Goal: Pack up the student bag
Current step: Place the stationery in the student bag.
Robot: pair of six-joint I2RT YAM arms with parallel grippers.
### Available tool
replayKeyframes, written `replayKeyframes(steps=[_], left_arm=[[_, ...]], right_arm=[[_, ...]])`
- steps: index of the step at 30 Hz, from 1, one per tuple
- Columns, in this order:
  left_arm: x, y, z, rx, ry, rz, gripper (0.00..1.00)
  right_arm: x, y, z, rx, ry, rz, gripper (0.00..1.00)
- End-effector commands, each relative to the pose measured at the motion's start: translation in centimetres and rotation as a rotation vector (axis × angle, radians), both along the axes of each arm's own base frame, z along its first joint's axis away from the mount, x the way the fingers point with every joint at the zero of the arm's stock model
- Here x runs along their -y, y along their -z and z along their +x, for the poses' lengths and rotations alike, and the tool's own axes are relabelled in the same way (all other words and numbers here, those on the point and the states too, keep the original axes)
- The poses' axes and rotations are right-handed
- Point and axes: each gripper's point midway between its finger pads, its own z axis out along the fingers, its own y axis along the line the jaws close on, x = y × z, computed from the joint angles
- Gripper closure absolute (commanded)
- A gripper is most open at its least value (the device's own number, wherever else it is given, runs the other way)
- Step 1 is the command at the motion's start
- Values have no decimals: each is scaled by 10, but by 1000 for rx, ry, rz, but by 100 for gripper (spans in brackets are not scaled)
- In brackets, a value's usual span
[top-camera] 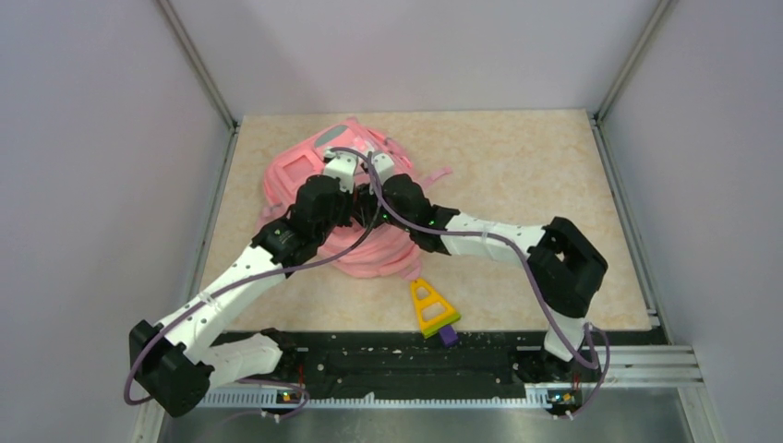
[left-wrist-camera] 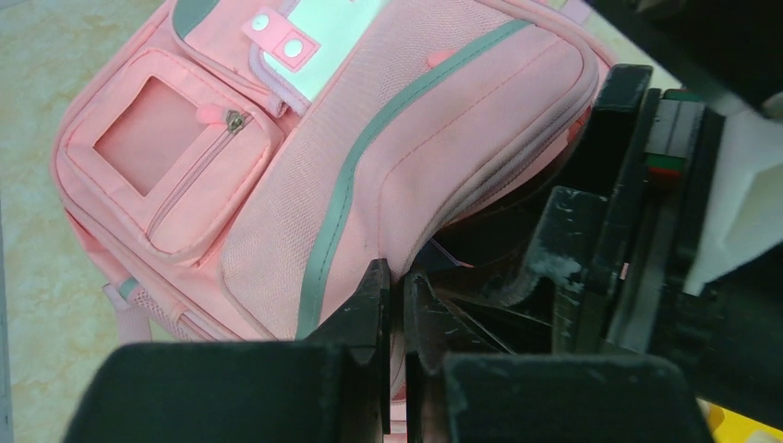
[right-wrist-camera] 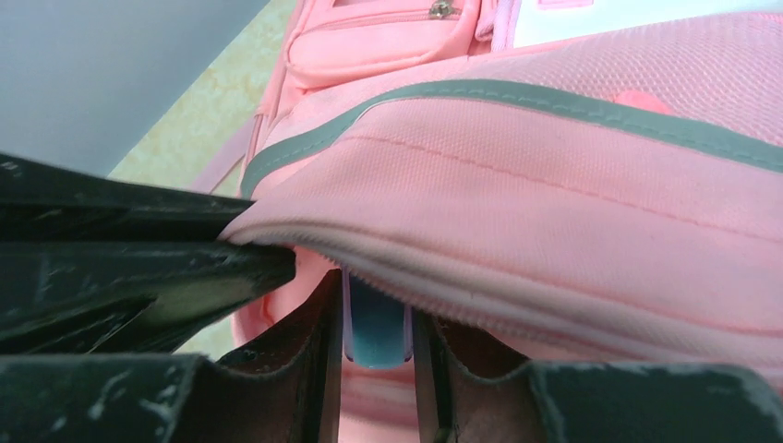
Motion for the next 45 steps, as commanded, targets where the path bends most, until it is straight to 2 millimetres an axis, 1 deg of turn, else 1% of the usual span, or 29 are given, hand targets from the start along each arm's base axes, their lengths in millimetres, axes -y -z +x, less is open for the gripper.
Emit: replayKeyframes(steps=[1, 5, 6, 8, 11, 12, 15, 17, 20, 21, 23, 25, 28, 30, 32, 33, 35, 38, 40, 42, 43, 44, 45], left_arm=[[17, -56, 2, 139, 45, -155, 100], [16, -55, 2, 137, 43, -154, 100], [17, -55, 2, 137, 44, -154, 100], [17, -55, 2, 138, 43, -152, 100], [16, -55, 2, 138, 41, -153, 100], [17, -55, 2, 137, 43, -152, 100], [17, -54, 3, 135, 43, -153, 100], [16, -54, 3, 135, 40, -151, 100], [16, -53, 3, 135, 36, -147, 100], [15, -52, 4, 133, 32, -143, 100], [14, -50, 5, 131, 27, -136, 100], [15, -47, 7, 126, 29, -127, 100], [17, -46, 10, 120, 27, -119, 100], [22, -46, 11, 112, 46, -130, 100], [39, -44, 9, 103, 125, -160, 100], [48, -44, 9, 91, 153, -189, 100], [67, -40, 9, 47, 207, -235, 100], [91, -28, 12, -38, 251, -268, 100], [106, -22, 13, -79, 281, -285, 100], [115, -18, 12, -115, 295, -309, 100], [115, -17, 12, -118, 289, -315, 97], [113, -17, 9, -124, 283, -318, 86], [110, -16, 6, -123, 282, -320, 71]], right_arm=[[-26, -44, 16, 136, 4, 147, 100], [-29, -30, 20, 117, 15, 127, 100], [-29, -29, 21, 115, 19, 126, 95], [-27, -27, 21, 113, 26, 124, 81], [-24, -29, 20, 121, 29, 127, 66], [-23, -29, 19, 123, 29, 126, 63], [-19, -30, 20, 133, 45, 107, 57], [-14, -26, 19, 143, 54, 82, 50], [-7, -25, 14, 148, 50, 75, 49], [-3, -23, 10, 144, 45, 73, 49], [4, -27, 0, 141, 24, 77, 48], [16, -34, -13, 147, 2, 82, 46], [43, -41, -30, 159, -1, 67, 40], [64, -38, -37, 151, 26, 28, 37], [87, -32, -39, 135, 77, -20, 37], [101, -34, -38, 134, 116, -28, 36], [124, -26, -38, 112, 170, -51, 34], [155, -17, -35, 88, 236, -54, 31], [173, -12, -33, 77, 271, -50, 29], [187, -8, -32, 74, 299, -45, 28], [193, -6, -31, 71, 310, -45, 27], [198, -5, -31, 70, 320, -49, 27], [202, -3, -32, 71, 326, -53, 27]])
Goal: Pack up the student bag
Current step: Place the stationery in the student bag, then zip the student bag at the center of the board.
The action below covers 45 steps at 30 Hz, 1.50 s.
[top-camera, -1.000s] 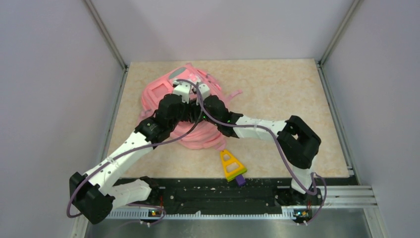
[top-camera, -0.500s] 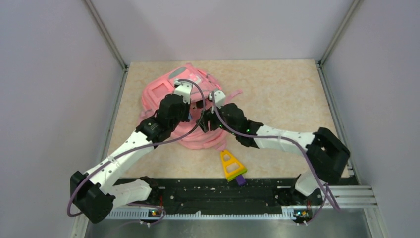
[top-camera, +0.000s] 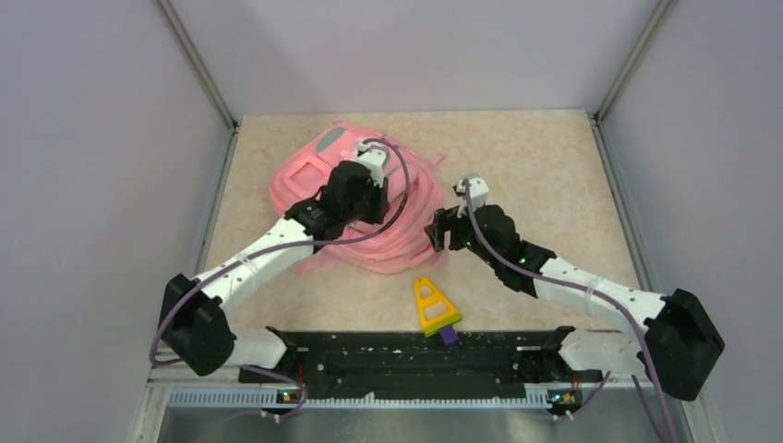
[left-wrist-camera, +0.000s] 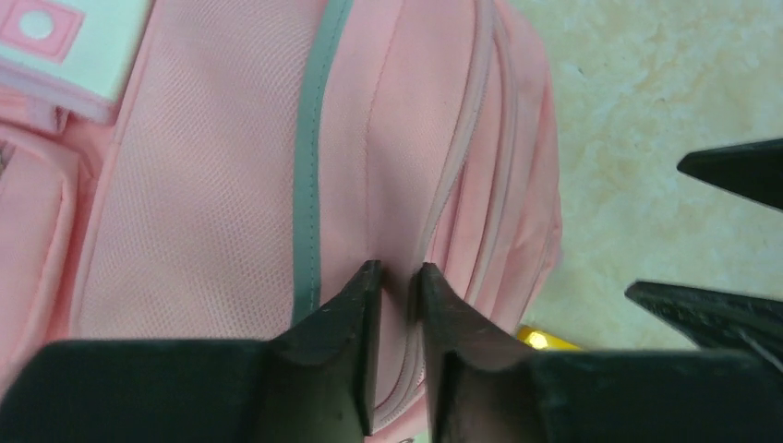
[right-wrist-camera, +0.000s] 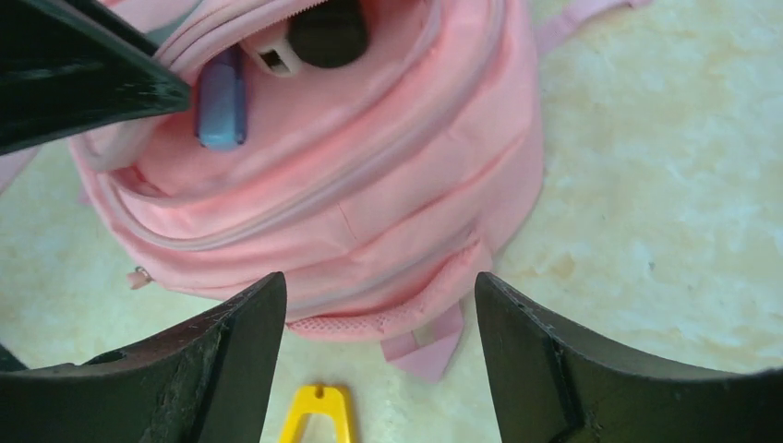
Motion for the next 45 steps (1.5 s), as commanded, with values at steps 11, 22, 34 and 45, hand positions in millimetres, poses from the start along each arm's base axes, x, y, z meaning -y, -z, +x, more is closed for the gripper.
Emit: replayKeyframes(steps=[11, 22, 34, 45], left_arm=[[-49, -9, -65, 170, -41, -154, 18], [-64, 10, -47, 186, -189, -256, 46], [-79, 32, -36, 106, -282, -295, 59], [-82, 41, -59, 128, -243, -372, 57]], right_arm=[[29, -3, -4, 22, 58, 32, 25], [26, -4, -13, -4, 36, 83, 28], [35, 3, -20, -25, 56, 93, 29], [33, 5, -20, -34, 51, 91, 29]])
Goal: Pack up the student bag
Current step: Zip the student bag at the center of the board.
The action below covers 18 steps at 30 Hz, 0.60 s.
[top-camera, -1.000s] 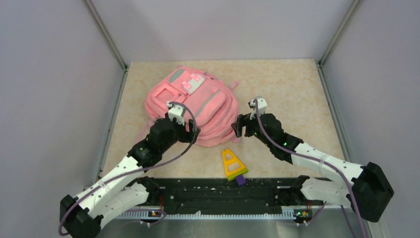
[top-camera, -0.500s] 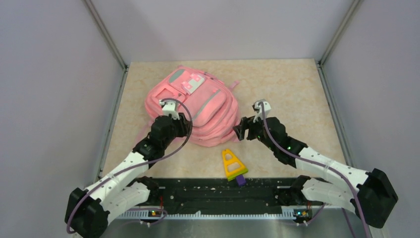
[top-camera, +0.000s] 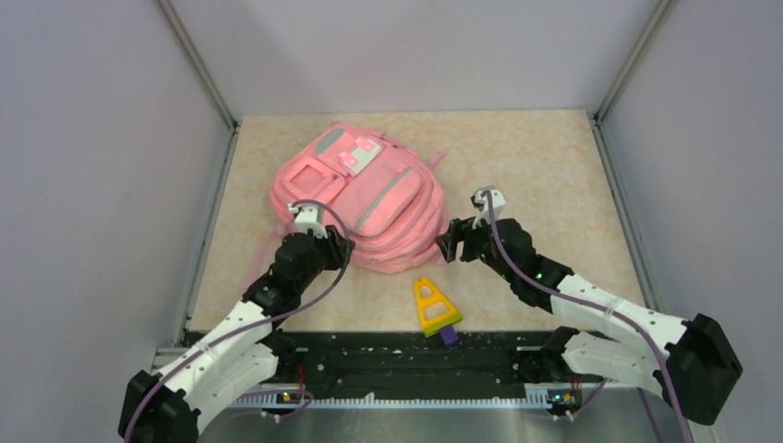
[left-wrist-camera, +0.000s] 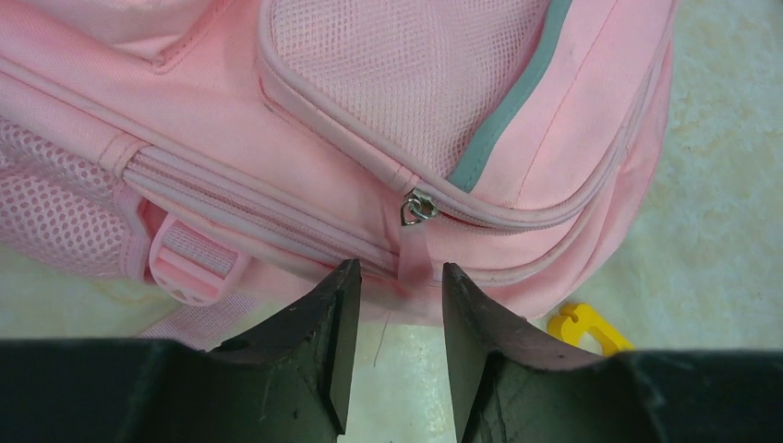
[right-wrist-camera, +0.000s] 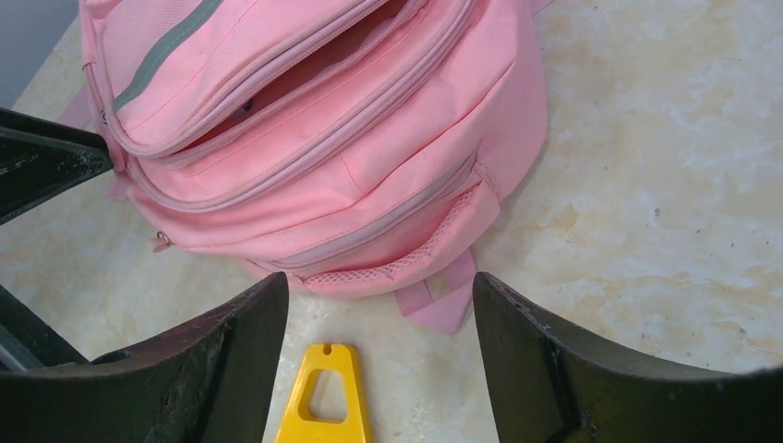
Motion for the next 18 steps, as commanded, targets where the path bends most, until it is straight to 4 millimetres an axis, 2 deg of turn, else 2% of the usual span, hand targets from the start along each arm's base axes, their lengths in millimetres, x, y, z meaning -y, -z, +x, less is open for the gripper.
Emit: replayKeyframes(steps=[1, 7, 13, 16, 18], left_arm=[[7, -20, 3, 80, 23, -70, 57], [10, -28, 12, 110, 38, -60, 61], [13, -20, 19, 90, 51, -43, 63], [15, -18, 19, 79, 62, -45, 70], [21, -20, 17, 84, 95, -59, 84]], right_arm=[[-2, -12, 3, 16, 6, 35, 29], [-3, -11, 3, 8, 5, 32, 30], [-1, -10, 2, 3, 10, 25, 30], [0, -8, 2, 0, 12, 20, 30], [1, -8, 2, -2, 14, 19, 30]])
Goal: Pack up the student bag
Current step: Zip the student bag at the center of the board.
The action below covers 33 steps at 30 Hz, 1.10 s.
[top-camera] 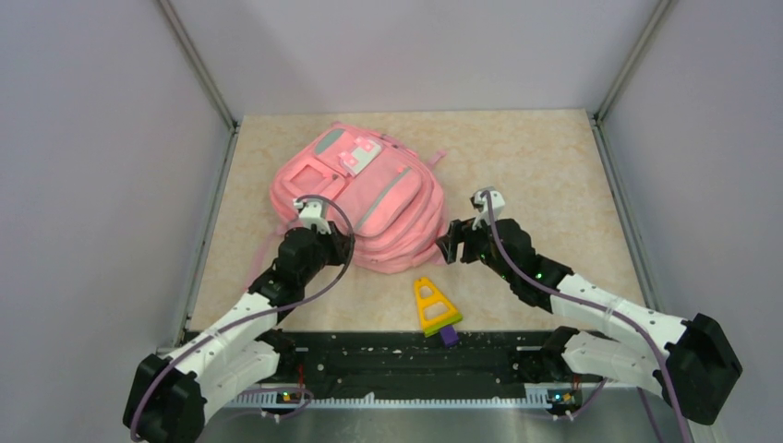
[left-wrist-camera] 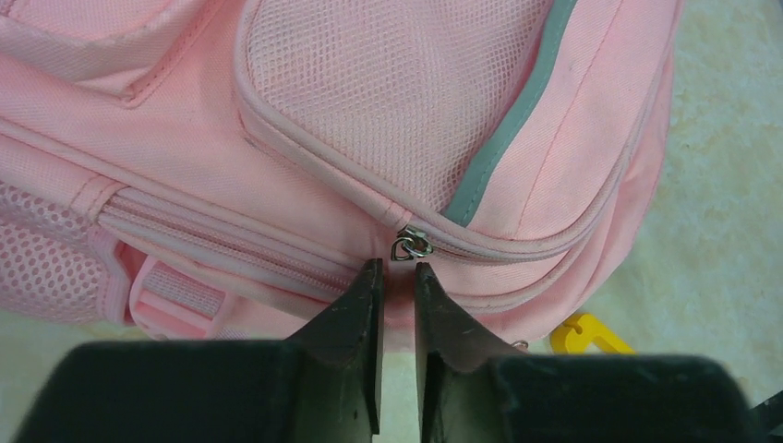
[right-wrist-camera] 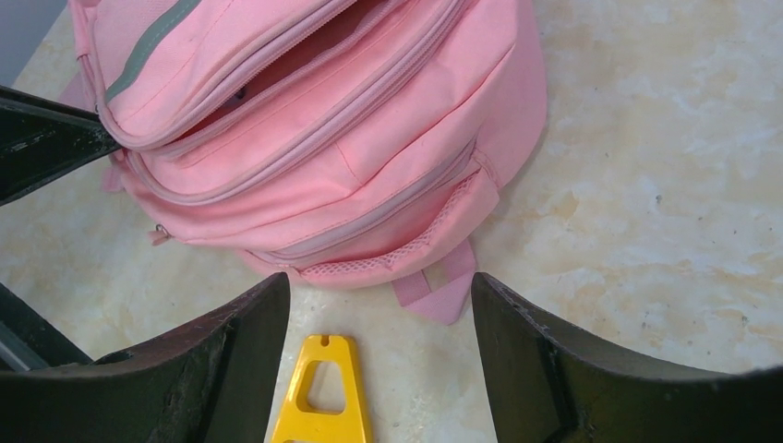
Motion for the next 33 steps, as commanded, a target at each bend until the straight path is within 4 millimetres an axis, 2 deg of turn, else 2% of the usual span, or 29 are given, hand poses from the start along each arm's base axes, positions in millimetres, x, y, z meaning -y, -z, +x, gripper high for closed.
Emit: replayKeyframes(steps=[1, 2, 3, 7, 11, 20, 22, 25, 28, 31, 32, 33], left_arm=[[17, -28, 4, 83, 88, -49, 92], [19, -29, 2, 83, 109, -41, 99], [19, -27, 0, 66, 119, -29, 100], [22, -20, -10, 27, 189, 26, 100], [34, -19, -18, -12, 240, -17, 100], [77, -26, -23, -61, 312, -127, 100], [88, -27, -23, -75, 321, -141, 100], [102, -29, -21, -96, 296, -170, 100], [114, -33, -14, -99, 248, -223, 100], [119, -36, -4, -99, 164, -285, 100], [122, -38, -1, -93, 145, -302, 100], [125, -39, 0, -91, 131, -316, 100]], right_arm=[[-1, -12, 4, 19, 12, 26, 30], [0, -12, 4, 18, 13, 25, 30], [0, -12, 4, 18, 12, 24, 30], [0, -9, 7, 27, 20, 20, 31], [-15, -5, 12, 29, -10, 52, 31], [-57, 38, 33, -24, -75, 78, 30], [-64, 49, 35, -40, -93, 78, 33], [-76, 64, 36, -67, -125, 82, 46], [-85, 77, 34, -88, -147, 97, 68], [-100, 84, 26, -111, -209, 123, 96], [-105, 85, 23, -119, -223, 131, 100], [-110, 86, 20, -126, -239, 140, 100]])
